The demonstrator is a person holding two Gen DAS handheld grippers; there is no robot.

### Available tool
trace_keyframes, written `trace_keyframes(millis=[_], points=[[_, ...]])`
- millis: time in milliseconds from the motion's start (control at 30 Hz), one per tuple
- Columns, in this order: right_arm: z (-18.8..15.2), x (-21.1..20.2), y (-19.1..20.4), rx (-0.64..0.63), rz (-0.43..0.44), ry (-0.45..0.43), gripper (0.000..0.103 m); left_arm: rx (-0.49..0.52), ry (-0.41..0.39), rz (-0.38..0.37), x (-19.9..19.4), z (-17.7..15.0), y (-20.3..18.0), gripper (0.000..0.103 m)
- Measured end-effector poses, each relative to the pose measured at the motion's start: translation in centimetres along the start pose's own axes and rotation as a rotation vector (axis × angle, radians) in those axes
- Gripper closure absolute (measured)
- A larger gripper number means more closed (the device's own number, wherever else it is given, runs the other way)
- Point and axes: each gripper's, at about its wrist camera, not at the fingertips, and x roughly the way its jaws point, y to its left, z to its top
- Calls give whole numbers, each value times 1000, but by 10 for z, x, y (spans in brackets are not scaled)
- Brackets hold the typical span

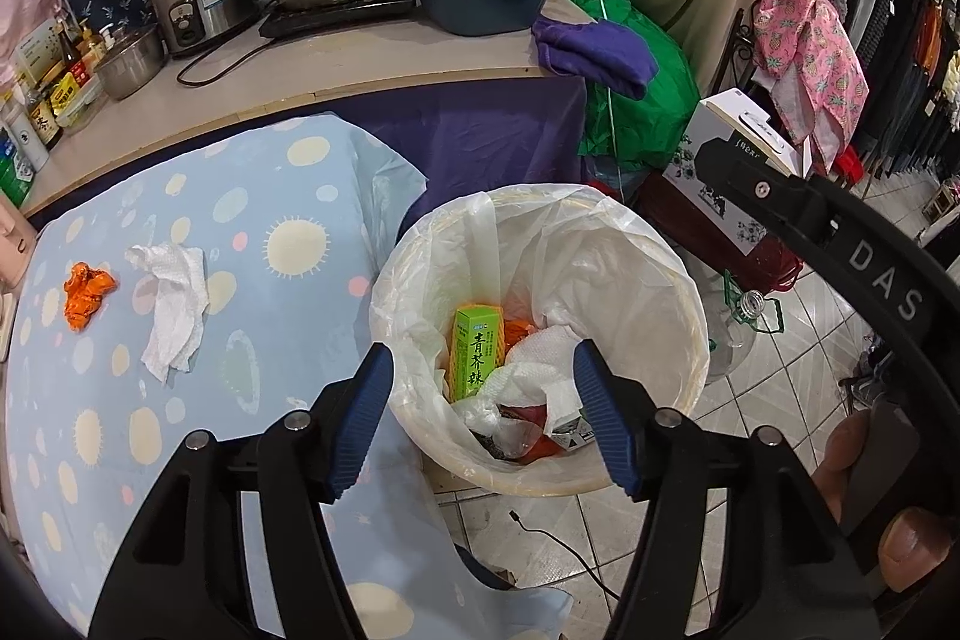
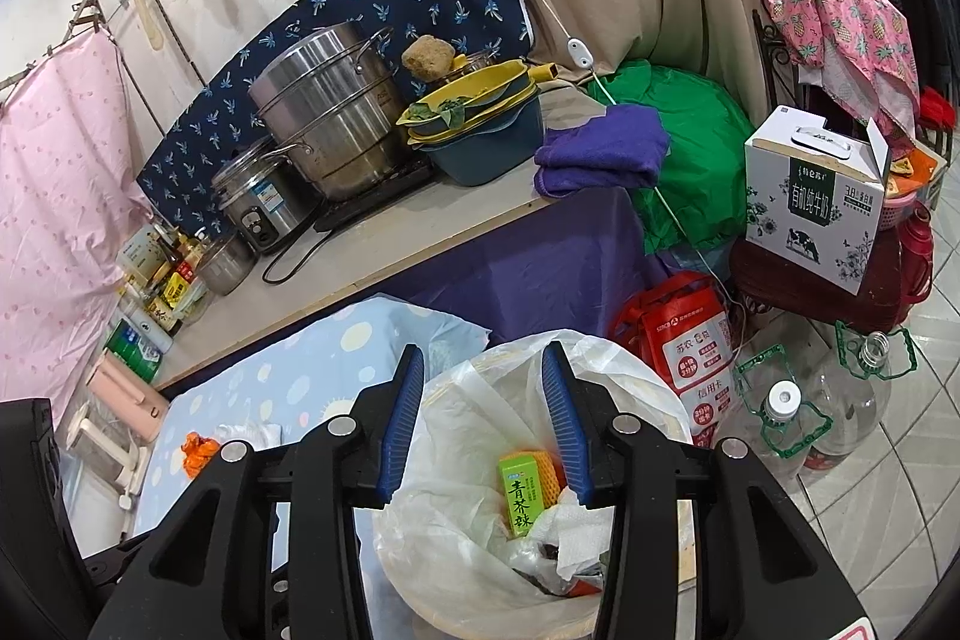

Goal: Collect trash

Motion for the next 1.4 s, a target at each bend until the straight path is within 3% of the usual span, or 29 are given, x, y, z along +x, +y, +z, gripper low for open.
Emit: trace_keyframes(millis=[833, 1400], points=[[-10, -1, 62, -92, 29, 15, 59, -101, -46, 10, -27, -11, 54, 44], [-45, 34, 164, -235, 113, 114, 51, -342, -59, 94, -42, -41, 177, 40]])
